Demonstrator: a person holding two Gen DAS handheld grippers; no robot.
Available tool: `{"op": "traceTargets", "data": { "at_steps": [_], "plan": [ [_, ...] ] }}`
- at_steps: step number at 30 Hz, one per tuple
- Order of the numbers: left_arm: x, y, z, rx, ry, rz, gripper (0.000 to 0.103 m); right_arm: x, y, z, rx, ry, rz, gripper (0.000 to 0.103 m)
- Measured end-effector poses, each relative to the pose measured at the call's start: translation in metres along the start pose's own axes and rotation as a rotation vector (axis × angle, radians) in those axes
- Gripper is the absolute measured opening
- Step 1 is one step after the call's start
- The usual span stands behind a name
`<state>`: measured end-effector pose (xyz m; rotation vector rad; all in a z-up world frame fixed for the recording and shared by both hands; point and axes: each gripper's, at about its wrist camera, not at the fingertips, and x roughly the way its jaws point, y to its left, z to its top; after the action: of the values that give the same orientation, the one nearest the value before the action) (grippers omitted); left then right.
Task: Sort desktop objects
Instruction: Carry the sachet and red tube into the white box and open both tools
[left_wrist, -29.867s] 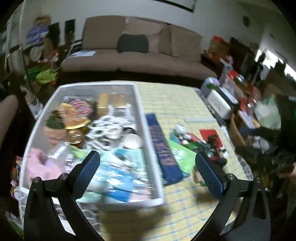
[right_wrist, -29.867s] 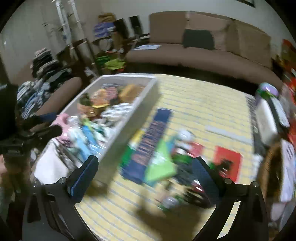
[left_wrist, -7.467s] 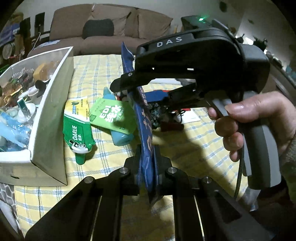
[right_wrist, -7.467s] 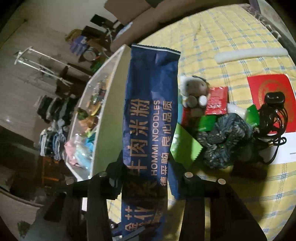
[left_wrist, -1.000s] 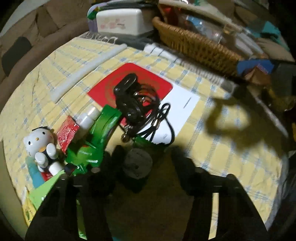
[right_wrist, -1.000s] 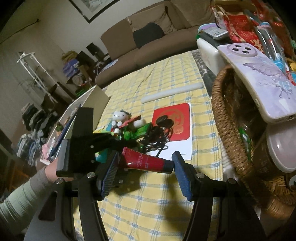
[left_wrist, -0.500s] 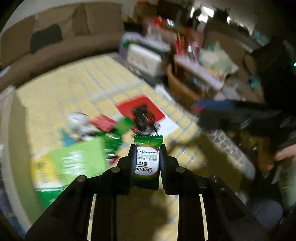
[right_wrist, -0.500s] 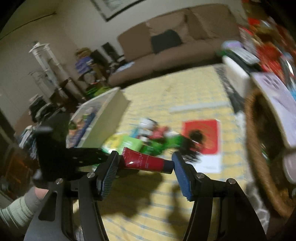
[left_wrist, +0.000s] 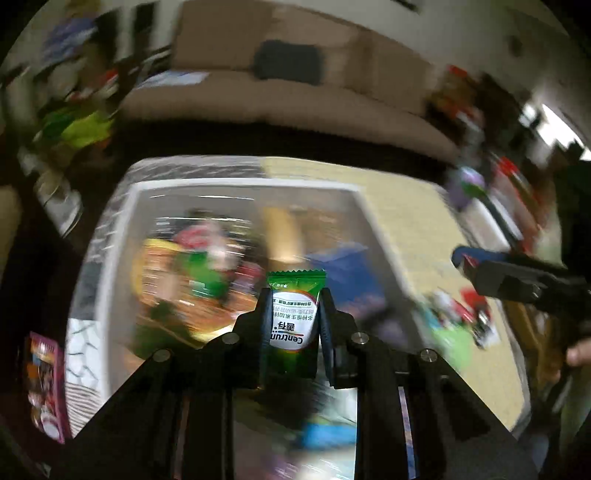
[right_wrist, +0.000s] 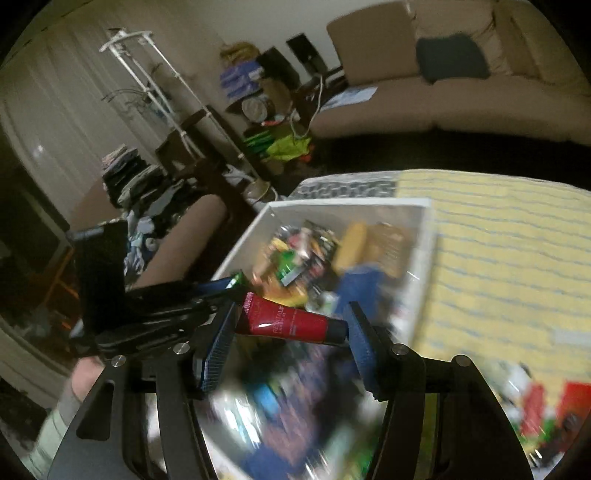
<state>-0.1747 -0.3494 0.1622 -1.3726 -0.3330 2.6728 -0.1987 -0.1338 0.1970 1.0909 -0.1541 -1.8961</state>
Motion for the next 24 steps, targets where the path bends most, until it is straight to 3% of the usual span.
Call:
{"op": "traceTargets", "data": {
  "at_steps": [4, 7, 12, 13, 14, 16, 24],
  "plan": [
    [0.028, 0.051, 0.021, -0.104, 0.024, 0.026, 0.022, 0.077, 0.003, 0.047, 0.069, 0.050, 0.016, 0.061],
    [0.049, 0.066, 0.029, -0.121, 0.047, 0.054, 0.022, 0.130, -0.004, 0.068, 0.130, 0.090, 0.010, 0.061],
    [0.069, 0.072, 0.035, -0.104, 0.064, 0.116, 0.024, 0.180, -0.015, 0.085, 0.145, 0.123, -0.064, 0.062],
    [0.070, 0.072, 0.035, -0.105, 0.060, 0.129, 0.028, 0.183, -0.017, 0.087, 0.153, 0.121, -0.063, 0.063],
    [0.070, 0.073, 0.036, -0.103, 0.052, 0.137, 0.032, 0.187, -0.018, 0.087, 0.165, 0.119, -0.064, 0.070],
    [0.065, 0.074, 0.036, -0.106, 0.026, 0.154, 0.061, 0.190, -0.021, 0.082, 0.192, 0.121, -0.073, 0.083],
    [0.010, 0.054, 0.019, -0.071, -0.051, 0.182, 0.063, 0.127, -0.019, 0.066, 0.153, 0.074, -0.082, 0.084]
  ]
}}
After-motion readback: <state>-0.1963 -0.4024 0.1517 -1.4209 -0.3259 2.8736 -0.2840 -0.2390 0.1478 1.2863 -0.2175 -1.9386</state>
